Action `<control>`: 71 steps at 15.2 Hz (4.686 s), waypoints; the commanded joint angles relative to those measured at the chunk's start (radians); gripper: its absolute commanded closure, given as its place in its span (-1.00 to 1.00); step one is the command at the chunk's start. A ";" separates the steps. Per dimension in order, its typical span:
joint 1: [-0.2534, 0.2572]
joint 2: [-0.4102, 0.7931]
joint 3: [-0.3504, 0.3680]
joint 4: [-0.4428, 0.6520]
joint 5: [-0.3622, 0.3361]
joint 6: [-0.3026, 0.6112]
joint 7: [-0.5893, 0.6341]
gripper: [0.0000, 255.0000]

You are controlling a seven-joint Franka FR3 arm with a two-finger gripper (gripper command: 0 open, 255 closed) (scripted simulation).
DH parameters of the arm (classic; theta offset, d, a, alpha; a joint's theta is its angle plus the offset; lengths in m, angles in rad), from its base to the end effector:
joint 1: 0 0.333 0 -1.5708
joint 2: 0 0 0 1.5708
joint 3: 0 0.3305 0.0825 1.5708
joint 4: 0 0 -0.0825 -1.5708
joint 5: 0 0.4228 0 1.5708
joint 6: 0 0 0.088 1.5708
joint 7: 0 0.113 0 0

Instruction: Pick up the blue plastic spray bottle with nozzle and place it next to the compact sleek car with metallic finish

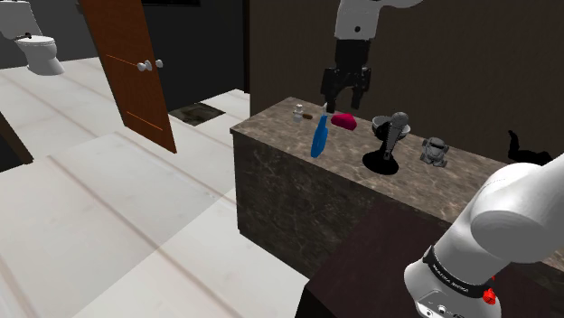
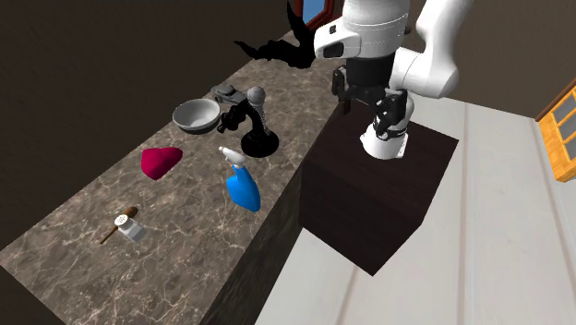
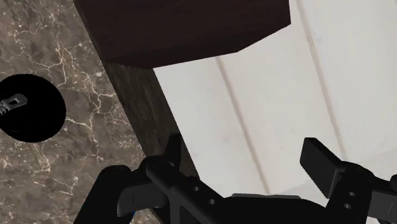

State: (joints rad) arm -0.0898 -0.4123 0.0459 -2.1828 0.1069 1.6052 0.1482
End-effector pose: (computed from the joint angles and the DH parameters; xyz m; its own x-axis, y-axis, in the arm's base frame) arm 0.4426 -0.0056 0.5401 0.9639 -0.1999 -0.1760 -0.2134 -0.9751 -0.0610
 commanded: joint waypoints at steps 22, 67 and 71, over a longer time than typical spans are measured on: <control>-0.229 0.799 -0.185 0.584 0.224 0.060 0.411 -1.00; -0.314 0.918 -0.217 0.691 0.308 0.038 0.554 1.00; -0.316 0.903 -0.218 0.721 0.304 -0.005 0.569 1.00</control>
State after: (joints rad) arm -0.4054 0.4944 -0.1720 -1.4685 0.4114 1.6114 0.7139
